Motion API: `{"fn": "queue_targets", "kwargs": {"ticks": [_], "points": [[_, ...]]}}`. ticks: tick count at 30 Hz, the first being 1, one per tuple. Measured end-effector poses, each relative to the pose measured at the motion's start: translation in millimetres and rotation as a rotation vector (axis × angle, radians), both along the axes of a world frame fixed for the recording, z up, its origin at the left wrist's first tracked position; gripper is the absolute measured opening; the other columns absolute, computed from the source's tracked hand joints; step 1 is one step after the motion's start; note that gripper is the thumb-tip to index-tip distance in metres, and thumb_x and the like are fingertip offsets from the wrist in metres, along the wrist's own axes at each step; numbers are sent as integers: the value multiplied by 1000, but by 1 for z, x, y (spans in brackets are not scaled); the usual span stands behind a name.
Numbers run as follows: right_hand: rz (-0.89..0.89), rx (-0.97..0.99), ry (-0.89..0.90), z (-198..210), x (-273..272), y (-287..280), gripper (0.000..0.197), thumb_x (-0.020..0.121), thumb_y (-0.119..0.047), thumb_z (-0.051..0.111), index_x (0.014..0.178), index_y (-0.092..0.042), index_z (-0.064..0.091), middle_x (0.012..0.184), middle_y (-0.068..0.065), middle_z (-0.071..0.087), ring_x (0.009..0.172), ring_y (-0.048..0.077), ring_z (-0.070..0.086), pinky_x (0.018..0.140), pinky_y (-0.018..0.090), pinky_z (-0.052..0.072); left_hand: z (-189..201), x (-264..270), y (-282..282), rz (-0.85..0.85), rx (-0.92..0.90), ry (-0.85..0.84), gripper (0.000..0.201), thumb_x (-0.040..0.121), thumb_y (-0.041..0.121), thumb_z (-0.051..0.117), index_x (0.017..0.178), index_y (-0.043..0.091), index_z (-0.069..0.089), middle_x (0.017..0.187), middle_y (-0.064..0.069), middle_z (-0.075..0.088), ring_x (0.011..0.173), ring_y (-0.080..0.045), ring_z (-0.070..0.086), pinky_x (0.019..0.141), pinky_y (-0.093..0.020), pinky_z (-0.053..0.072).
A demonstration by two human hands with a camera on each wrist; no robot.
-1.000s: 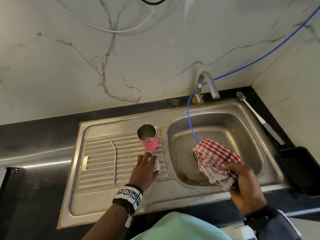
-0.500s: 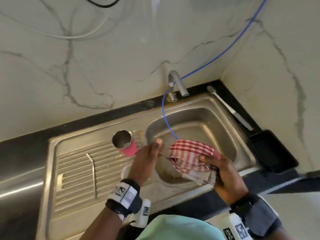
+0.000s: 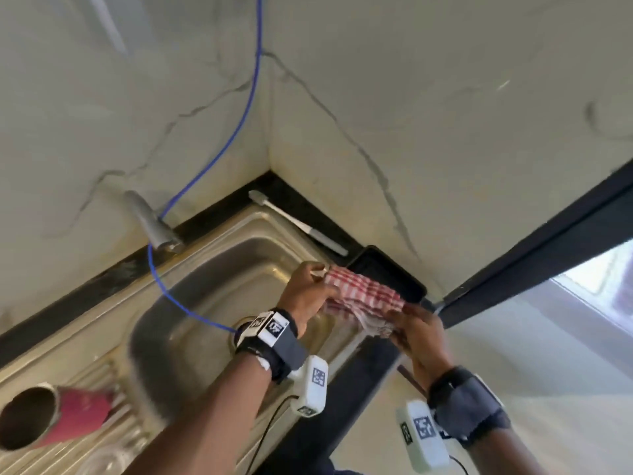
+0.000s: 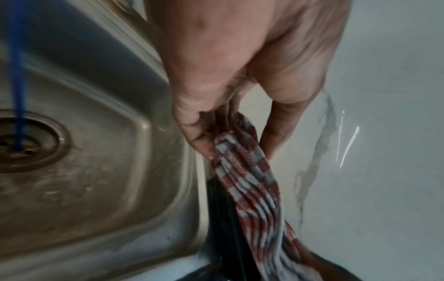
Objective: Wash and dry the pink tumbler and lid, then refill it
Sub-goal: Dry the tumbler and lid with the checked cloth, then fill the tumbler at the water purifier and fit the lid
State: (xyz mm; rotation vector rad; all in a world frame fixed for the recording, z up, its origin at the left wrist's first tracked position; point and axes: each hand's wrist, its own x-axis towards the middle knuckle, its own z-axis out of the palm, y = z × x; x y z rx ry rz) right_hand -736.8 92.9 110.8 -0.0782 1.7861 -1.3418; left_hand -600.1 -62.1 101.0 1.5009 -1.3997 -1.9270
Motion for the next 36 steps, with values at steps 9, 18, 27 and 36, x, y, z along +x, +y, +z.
{"fn": "queue_targets", "kwargs": {"ticks": [9, 18, 27, 36], "points": [[-110, 175, 187, -49, -63, -30, 33, 76, -13, 79, 108, -17, 73, 91, 4, 80, 80, 22, 79, 79, 43, 65, -35, -96, -24, -308, -366, -256, 53, 90, 3, 64, 141, 17, 62, 130, -4, 70, 112, -21, 67, 84, -21, 50], [336, 458, 950, 14, -33, -20, 31, 96, -26, 56, 123, -15, 68, 117, 22, 71, 101, 44, 66, 83, 45, 52, -8, 8, -17, -67, -282, 2, 25, 97, 7, 69, 115, 22, 77, 112, 5, 80, 107, -21, 76, 98, -38, 57], [1055, -253, 816, -38, 180, -87, 23, 87, -13, 77, 107, -24, 75, 103, -4, 77, 86, 11, 71, 82, 32, 57, -8, 254, 43, 572, -73, -90, 21, 96, -16, 58, 94, 2, 69, 88, -17, 72, 70, -16, 69, 59, -19, 54], [1572, -418, 403, -81, 375, -165, 118, 73, -37, 91, 163, -23, 16, 165, 0, 29, 148, 20, 40, 119, 40, 40, -6, 391, 87, 844, 44, -438, 21, 93, 11, 64, 114, 13, 65, 101, -12, 77, 86, -30, 73, 77, -40, 57]]}}
